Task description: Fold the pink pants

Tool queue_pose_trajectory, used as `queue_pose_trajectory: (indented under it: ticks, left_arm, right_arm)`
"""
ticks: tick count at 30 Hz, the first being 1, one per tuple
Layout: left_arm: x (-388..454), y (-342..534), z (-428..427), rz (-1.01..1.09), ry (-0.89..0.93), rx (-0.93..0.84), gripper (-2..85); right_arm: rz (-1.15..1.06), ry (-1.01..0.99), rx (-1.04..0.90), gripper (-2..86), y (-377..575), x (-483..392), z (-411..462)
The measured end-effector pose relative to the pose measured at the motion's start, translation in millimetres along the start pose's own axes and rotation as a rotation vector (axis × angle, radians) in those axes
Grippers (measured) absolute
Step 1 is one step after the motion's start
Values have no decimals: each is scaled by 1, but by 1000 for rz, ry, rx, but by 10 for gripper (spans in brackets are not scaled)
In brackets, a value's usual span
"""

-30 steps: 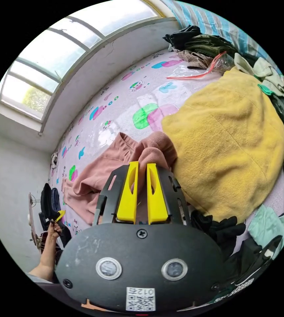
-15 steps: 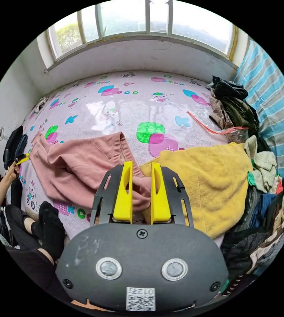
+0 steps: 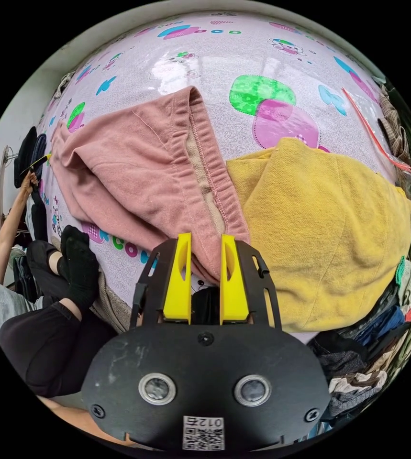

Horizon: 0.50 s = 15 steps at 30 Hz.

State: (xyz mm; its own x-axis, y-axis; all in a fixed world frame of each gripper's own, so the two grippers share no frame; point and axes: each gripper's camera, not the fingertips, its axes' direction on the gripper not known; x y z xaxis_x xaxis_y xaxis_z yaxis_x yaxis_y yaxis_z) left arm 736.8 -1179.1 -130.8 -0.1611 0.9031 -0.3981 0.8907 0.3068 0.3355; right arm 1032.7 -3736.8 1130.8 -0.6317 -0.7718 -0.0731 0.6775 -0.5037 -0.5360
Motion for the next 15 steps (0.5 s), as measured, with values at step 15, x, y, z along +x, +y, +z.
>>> queue_pose_trajectory:
  ticks: [15]
  left_arm:
    - [-65, 95, -93, 133, 88, 84, 15]
  right_arm:
    - [261, -306, 340, 8, 302, 44, -57]
